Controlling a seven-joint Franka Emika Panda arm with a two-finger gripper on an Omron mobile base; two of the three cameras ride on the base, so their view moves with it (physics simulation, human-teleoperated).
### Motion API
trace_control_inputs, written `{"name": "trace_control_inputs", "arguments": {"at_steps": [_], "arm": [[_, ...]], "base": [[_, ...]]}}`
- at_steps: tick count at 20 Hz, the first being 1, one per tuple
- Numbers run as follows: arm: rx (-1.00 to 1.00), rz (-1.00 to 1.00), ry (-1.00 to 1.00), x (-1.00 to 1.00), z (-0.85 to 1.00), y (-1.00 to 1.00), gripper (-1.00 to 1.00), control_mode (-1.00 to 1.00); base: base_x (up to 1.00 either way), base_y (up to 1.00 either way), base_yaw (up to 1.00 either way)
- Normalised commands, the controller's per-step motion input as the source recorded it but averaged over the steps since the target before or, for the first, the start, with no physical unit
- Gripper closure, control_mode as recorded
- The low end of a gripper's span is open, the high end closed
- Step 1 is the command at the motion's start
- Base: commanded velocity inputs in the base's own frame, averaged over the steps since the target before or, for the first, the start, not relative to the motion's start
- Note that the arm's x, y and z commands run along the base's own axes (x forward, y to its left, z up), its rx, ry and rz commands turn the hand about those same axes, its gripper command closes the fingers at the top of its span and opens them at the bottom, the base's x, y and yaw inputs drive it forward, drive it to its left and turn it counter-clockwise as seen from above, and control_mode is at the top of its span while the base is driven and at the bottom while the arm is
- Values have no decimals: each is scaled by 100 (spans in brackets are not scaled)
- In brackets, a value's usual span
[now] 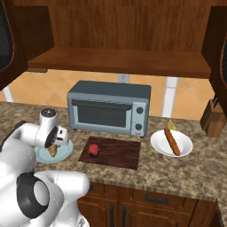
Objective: From the different types of pastries on the counter, select a croissant and place it on the cutting board. Then retrieve a jar of jam from the cabinet and place it alongside the croissant on the cutting board.
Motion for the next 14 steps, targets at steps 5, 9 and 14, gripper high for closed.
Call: {"name": "trace_control_inputs", "arguments": {"at_steps": [5, 9, 14], "arm": [[-2, 0, 0, 9, -41, 10, -100, -100], [0, 0, 0, 48, -1, 0, -100, -100], [0, 0, -1, 14, -7, 8, -100, -100]], "base": [[0, 0, 0], [0, 0, 0], [0, 0, 0]]}}
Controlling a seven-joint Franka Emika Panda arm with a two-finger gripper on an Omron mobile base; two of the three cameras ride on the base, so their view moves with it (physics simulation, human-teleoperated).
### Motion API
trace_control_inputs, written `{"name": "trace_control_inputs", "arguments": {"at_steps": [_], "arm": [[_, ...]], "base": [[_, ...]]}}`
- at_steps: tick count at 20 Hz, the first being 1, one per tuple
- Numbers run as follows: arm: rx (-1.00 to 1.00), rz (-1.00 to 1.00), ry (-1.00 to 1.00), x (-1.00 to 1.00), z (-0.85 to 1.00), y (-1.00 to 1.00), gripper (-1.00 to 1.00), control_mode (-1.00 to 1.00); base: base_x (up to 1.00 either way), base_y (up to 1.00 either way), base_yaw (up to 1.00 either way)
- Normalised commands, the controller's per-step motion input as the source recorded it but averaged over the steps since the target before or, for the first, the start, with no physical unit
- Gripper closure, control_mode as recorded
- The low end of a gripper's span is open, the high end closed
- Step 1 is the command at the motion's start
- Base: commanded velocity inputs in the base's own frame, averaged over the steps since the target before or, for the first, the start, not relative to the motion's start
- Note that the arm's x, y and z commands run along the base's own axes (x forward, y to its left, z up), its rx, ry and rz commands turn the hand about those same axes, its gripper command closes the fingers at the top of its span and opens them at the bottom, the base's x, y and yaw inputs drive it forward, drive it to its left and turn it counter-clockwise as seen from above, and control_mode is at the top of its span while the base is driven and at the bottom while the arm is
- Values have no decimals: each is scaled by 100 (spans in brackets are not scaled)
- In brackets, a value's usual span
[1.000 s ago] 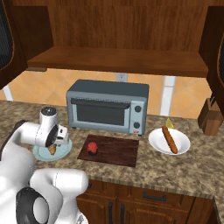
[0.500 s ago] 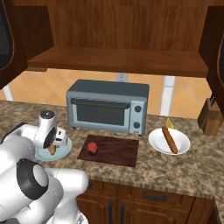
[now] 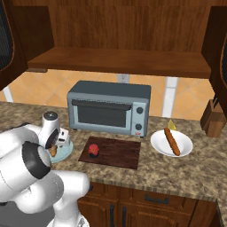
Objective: From the different types of pastries on the counter, select a croissant and place it on the cutting board. Then retrieve a jar of jam from the cabinet and place it alongside the croissant on the cutting board.
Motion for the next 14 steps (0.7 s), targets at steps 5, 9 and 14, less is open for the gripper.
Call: {"name": "trace_control_inputs", "arguments": {"at_steps": [5, 9, 14], "arm": [[-1, 0, 0, 0, -35, 10, -100, -100], [0, 0, 0, 11, -19, 3, -100, -100], [0, 0, 2, 13, -18, 9, 100, -100]], "base": [[0, 0, 0], [0, 0, 0], [0, 0, 0]]}}
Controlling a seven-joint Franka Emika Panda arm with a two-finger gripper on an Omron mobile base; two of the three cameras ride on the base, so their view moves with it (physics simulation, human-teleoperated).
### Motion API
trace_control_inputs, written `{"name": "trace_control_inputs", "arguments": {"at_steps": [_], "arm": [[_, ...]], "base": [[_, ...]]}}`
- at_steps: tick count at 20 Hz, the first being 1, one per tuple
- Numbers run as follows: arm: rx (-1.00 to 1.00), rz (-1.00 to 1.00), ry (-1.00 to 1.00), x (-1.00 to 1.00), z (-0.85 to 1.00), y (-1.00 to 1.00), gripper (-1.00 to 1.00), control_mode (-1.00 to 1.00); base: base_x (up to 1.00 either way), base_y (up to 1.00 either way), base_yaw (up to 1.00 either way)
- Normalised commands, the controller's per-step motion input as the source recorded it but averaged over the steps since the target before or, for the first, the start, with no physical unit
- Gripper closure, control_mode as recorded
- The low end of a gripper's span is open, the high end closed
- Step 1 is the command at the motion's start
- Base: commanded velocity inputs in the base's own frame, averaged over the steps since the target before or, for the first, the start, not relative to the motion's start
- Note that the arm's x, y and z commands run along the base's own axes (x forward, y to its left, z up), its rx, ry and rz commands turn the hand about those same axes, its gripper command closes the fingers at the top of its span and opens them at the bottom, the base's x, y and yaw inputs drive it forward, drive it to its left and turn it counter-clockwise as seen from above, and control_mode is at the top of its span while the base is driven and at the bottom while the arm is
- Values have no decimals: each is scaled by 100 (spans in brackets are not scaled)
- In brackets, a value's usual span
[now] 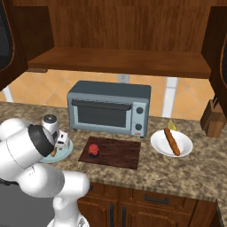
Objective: From the different types of pastries on the counter, select a croissant and place it on the cutting board. Then retrieve a jar of jam from the cabinet and place it alongside the croissant on the cutting board.
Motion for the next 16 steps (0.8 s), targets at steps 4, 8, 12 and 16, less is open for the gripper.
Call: {"name": "trace_control_inputs", "arguments": {"at_steps": [4, 8, 12, 16], "arm": [[1, 0, 0, 0, 5, 0, 100, -100], [1, 2, 0, -1, 88, -3, 100, -100], [5, 5, 0, 0, 100, -23, 100, -100], [6, 3, 4, 0, 37, -27, 100, -100]], "base": [[0, 0, 0], [0, 0, 0], [0, 0, 0], [0, 0, 0]]}}
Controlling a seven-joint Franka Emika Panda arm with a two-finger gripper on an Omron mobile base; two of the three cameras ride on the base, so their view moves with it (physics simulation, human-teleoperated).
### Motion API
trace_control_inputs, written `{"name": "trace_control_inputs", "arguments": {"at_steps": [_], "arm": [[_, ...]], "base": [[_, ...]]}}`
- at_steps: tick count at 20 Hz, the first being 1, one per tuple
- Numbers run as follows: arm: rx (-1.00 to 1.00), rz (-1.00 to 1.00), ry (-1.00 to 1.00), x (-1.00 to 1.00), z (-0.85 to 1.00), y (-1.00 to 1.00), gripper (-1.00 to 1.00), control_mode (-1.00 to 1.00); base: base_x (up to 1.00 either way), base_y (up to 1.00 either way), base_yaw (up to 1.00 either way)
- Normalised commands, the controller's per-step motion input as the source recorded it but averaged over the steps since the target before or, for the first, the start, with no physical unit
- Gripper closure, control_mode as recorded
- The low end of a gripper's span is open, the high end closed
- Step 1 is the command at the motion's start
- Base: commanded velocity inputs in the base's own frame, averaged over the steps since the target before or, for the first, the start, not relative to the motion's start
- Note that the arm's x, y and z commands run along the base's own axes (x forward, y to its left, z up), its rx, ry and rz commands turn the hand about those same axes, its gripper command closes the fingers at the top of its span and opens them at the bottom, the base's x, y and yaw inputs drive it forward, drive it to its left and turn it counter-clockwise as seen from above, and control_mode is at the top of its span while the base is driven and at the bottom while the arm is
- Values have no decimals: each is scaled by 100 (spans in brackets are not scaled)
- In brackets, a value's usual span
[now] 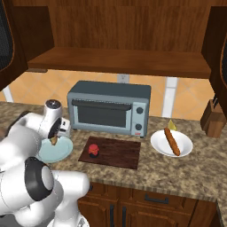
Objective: From the different types of pastries on the counter, select a croissant and place it on the cutting board. Then retrieve a jar of jam from the cabinet and place it alongside the croissant on the cutting board.
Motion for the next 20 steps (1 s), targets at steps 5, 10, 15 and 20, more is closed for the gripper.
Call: {"name": "trace_control_inputs", "arguments": {"at_steps": [5, 10, 15, 20], "arm": [[3, 9, 0, 0, 77, -68, 100, -100], [0, 8, 0, 0, 32, -82, 100, -100], [0, 7, 0, 0, 6, -93, 100, -100], [0, 6, 0, 0, 5, -89, 100, -100]], "base": [[0, 0, 0], [0, 0, 0], [0, 0, 0], [0, 0, 0]]}}
